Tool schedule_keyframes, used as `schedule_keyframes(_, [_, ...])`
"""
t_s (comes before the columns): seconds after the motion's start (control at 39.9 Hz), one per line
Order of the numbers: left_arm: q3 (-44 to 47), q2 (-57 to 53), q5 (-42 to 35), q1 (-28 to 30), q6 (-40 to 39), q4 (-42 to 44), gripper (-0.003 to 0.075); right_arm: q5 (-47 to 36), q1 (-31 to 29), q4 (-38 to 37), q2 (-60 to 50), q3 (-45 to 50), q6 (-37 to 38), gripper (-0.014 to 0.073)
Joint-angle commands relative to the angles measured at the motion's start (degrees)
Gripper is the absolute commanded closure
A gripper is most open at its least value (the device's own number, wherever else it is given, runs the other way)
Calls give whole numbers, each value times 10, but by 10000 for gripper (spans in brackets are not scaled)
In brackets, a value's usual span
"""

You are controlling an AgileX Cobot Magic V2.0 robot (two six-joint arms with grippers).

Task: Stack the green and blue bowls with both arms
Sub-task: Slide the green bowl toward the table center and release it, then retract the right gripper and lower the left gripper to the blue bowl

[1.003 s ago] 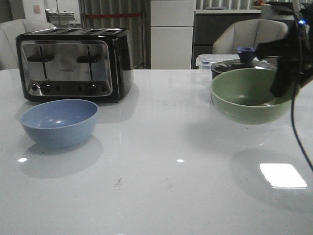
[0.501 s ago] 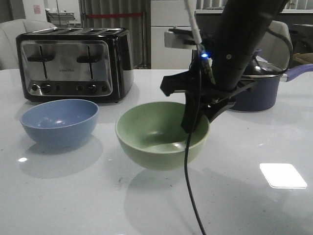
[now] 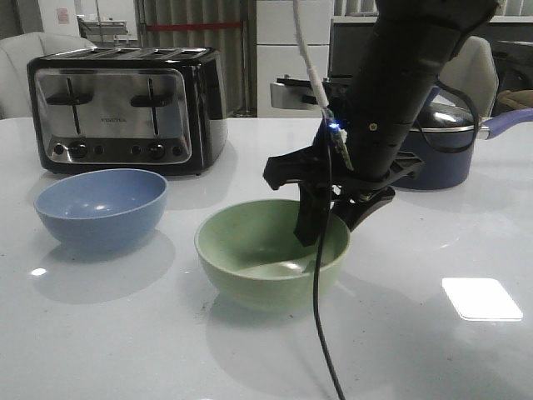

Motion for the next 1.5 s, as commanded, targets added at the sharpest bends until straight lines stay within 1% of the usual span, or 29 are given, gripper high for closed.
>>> schedule_keyframes(0.0, [-22,3,-42,-5,-1,2,160,-32,1,4,-32,-16,-7,198])
schedule_keyframes(0.2, [-22,3,-42,-5,-1,2,160,-37,1,-6,-93,-11,-8,198])
schedule_keyframes(0.3, [-22,3,-42,-5,-1,2,160,-41,7,-8,-147,10,-38,198])
schedule_keyframes(0.43, [-22,3,-42,-5,-1,2,160,-38,21,-8,-233,54,-80,198])
schedule_keyframes(0.8, [-25,3,-24,-5,-1,2,160,-28,24,-14,-482,224,-81,198])
schedule_keyframes(0.93, [-55,15,18,-5,-3,2,160,-18,24,-14,-538,268,-81,198])
schedule_keyframes(1.13, [-133,98,90,3,-3,5,160,-3,24,-14,-573,294,-81,198])
schedule_keyframes(1.23, [-171,166,111,11,-8,2,160,-1,24,-14,-573,294,-81,198])
schedule_keyframes(1.38, [-243,274,168,25,-19,-14,160,0,24,-14,-571,294,-81,198])
schedule_keyframes(1.48, [-286,340,177,38,-19,-19,160,0,24,-14,-571,294,-81,198])
